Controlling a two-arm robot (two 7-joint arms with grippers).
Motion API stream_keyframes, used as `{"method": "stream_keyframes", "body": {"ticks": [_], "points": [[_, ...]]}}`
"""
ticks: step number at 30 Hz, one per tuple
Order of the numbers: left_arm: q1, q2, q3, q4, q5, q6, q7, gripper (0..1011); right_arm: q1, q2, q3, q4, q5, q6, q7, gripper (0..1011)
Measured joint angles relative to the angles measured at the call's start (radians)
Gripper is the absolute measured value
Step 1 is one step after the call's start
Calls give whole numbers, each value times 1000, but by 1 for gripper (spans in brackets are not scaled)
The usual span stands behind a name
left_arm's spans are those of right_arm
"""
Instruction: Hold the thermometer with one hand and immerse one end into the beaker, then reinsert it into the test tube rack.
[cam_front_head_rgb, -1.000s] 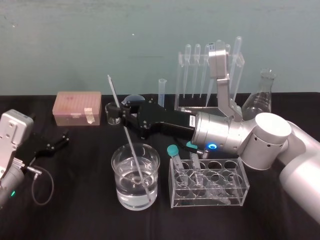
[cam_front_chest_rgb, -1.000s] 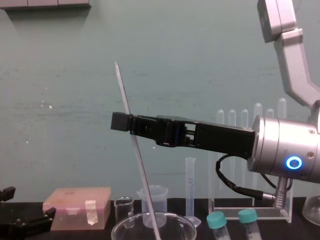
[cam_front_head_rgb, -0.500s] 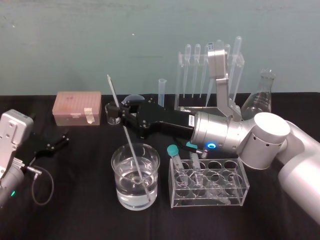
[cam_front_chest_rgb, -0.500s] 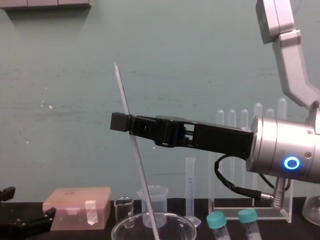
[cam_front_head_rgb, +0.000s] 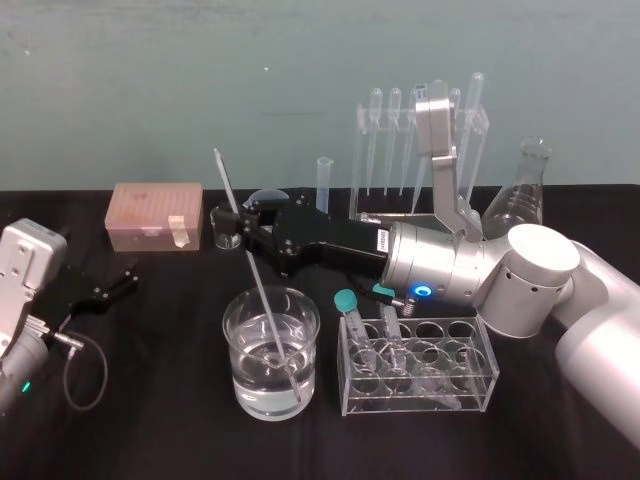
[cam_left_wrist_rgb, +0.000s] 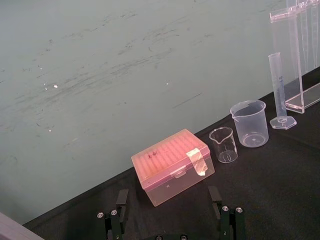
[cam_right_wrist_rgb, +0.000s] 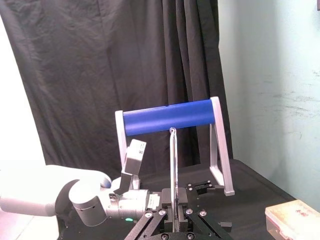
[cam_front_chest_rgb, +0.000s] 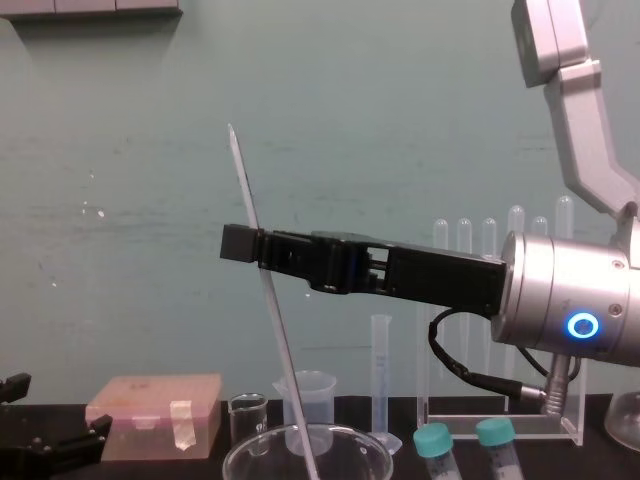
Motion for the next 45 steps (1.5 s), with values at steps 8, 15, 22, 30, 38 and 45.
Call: {"method": "stream_keyframes", "body": {"ticks": [8, 15, 22, 30, 38, 45], "points": [[0, 0, 0, 0, 0, 0, 0, 1008, -3, 3, 1, -4, 0, 0, 0, 58], [0, 0, 0, 0, 0, 0, 0, 1008, -5, 6, 2, -10, 0, 1, -2, 58], [0, 0, 0, 0, 0, 0, 0, 1008, -5, 6, 1, -11, -2, 2, -2, 58], [0, 0, 0, 0, 0, 0, 0, 1008, -6, 8, 1, -11, -2, 1, -2, 58], [0, 0, 0, 0, 0, 0, 0, 1008, -6, 8, 1, -11, -1, 1, -2, 58], [0, 0, 0, 0, 0, 0, 0, 1008, -7, 8, 1, -11, -1, 1, -2, 58]]}}
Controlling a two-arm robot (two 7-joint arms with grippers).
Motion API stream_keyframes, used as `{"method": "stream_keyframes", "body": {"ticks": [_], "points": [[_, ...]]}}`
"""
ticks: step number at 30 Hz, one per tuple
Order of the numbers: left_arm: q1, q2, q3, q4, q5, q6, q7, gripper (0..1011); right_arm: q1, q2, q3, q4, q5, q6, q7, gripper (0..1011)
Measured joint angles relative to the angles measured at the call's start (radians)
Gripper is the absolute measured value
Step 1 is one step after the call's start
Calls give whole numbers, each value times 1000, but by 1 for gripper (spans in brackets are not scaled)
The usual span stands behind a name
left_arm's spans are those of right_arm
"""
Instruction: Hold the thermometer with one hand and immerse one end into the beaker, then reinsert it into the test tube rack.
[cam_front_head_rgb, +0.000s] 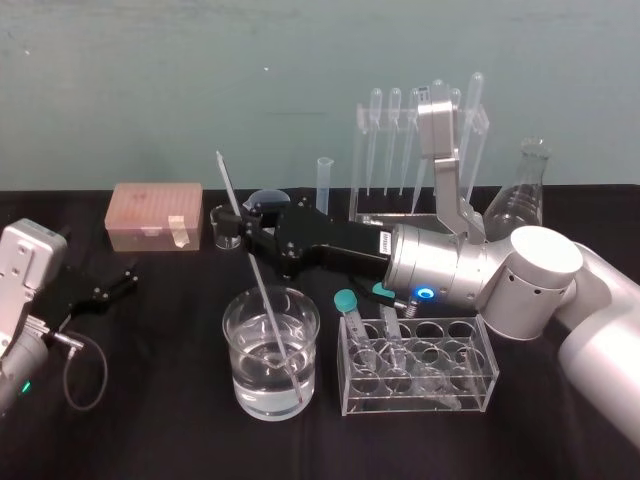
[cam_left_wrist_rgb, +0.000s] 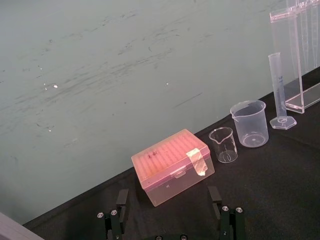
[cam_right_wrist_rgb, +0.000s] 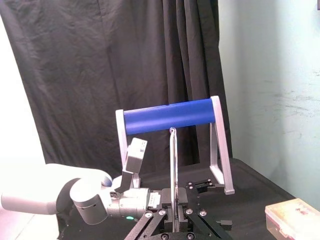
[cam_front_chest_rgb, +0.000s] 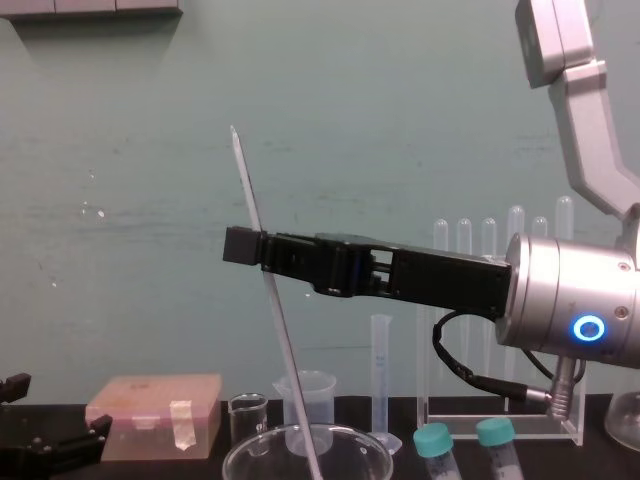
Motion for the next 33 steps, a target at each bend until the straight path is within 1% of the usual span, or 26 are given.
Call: {"method": "stream_keyframes", "body": {"ticks": [33], "points": [[0, 0, 0, 0, 0, 0, 0, 1008, -3, 3, -1, -5, 1, 1, 2, 58]]}}
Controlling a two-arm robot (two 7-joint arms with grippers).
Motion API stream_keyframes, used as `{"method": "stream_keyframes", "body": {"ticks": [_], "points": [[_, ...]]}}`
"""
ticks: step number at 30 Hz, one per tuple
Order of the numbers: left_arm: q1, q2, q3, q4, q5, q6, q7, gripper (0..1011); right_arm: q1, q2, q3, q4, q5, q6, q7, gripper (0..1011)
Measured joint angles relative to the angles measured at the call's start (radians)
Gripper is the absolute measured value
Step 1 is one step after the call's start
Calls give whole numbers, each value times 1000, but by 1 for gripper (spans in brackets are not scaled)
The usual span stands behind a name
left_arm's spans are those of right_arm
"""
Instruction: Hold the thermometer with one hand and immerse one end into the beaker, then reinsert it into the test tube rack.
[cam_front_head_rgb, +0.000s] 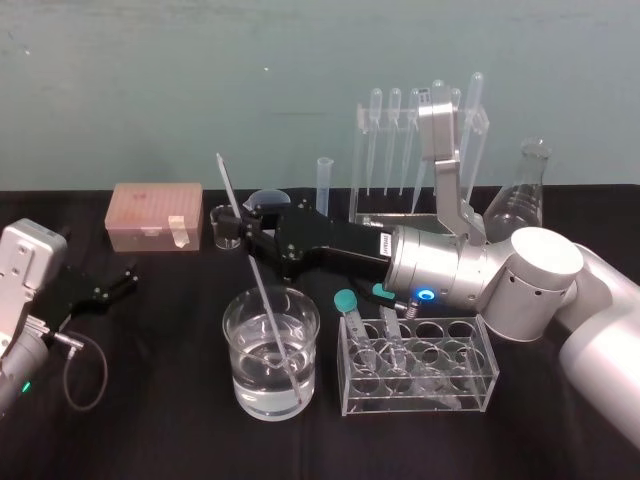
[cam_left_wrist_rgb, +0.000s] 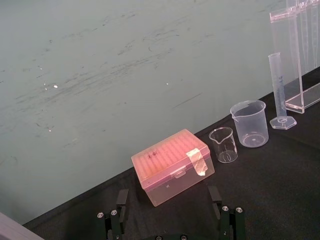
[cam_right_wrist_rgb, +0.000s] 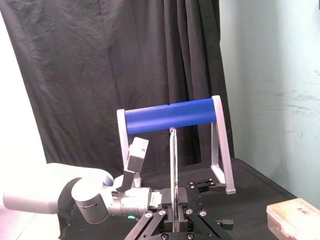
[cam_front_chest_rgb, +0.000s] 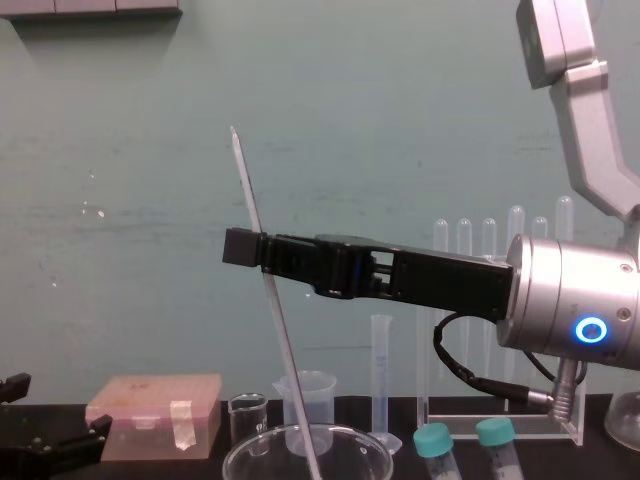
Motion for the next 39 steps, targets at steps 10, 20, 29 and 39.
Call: {"method": "stream_keyframes", "body": {"ticks": [10, 20, 29, 39], "points": [[0, 0, 0, 0, 0, 0, 0, 1008, 0, 0, 0, 0, 1, -1, 2, 58], [0, 0, 0, 0, 0, 0, 0, 1008, 0, 1, -1, -1, 1, 0, 2, 58], [0, 0, 0, 0, 0, 0, 0, 1008, 1, 2, -1, -2, 2, 0, 1, 58], [0, 0, 0, 0, 0, 0, 0, 1008, 1, 1, -1, -3, 2, 0, 1, 58]]}}
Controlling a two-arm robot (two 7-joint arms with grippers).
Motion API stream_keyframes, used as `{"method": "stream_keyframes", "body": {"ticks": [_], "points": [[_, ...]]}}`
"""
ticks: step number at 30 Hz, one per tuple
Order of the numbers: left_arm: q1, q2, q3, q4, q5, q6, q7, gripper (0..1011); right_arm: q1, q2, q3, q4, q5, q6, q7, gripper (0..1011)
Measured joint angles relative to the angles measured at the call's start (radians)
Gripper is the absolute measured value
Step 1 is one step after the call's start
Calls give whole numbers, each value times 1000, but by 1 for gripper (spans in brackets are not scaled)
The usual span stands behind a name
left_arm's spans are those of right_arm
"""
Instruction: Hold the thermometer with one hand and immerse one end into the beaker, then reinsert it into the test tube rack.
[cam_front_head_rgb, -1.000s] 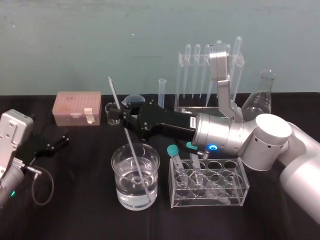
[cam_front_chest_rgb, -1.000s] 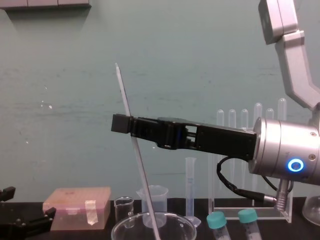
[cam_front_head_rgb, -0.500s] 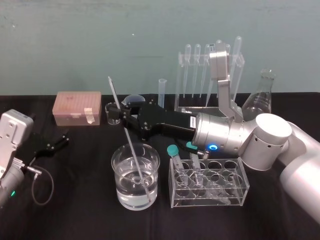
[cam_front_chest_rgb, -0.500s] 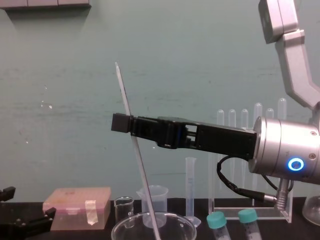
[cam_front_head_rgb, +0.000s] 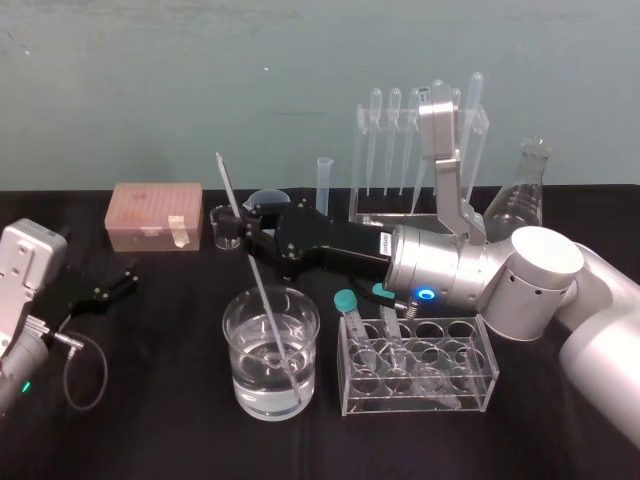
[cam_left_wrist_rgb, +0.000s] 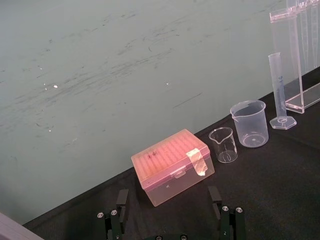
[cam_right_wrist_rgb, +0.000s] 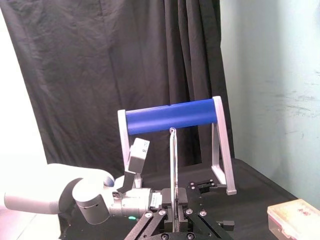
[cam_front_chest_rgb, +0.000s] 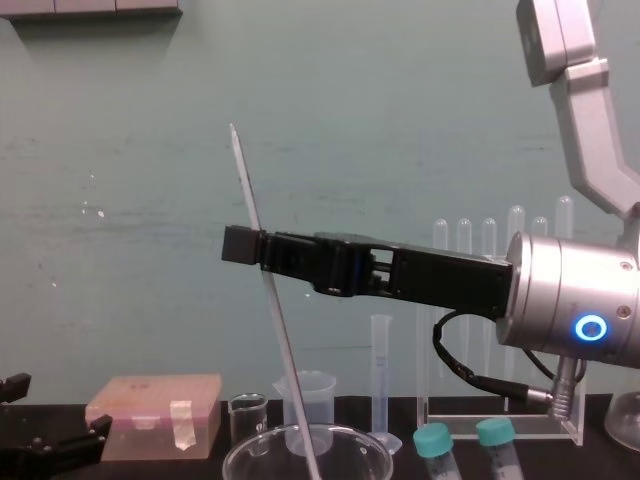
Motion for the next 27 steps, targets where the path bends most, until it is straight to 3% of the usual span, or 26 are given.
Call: {"method": "stream_keyframes", "body": {"ticks": [27], "points": [[0, 0, 0, 0, 0, 0, 0, 1008, -3, -2, -2, 1, 0, -2, 0, 58]]}}
